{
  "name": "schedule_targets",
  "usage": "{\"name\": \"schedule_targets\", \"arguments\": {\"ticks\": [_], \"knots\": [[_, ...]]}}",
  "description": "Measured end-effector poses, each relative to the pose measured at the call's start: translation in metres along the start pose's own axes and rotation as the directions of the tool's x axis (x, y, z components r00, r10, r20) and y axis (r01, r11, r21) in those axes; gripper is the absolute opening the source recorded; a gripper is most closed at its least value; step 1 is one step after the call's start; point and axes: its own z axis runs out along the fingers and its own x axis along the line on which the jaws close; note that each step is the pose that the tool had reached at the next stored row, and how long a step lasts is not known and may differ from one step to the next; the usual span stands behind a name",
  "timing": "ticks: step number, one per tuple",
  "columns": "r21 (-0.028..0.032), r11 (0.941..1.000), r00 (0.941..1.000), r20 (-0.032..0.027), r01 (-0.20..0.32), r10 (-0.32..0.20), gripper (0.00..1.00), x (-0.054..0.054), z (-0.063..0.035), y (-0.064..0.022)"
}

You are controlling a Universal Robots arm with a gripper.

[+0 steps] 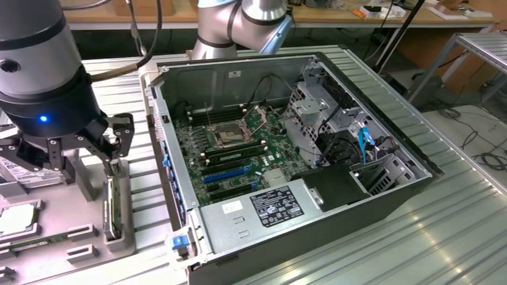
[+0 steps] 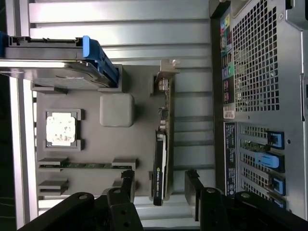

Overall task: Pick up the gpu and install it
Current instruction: 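Pick up the gpu and move the gpu toward the slot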

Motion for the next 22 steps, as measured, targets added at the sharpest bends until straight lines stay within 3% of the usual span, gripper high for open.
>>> {"name": "schedule_targets", "arguments": {"ticks": [12,22], "knots": [[-0.0001,1.0,1.0,-0.0002,0.0,0.0,0.54,-0.007,0.03,-0.0142],[0.0004,0.9999,0.9999,0.0,-0.014,0.014,0.54,-0.006,0.0498,-0.0163]]}}
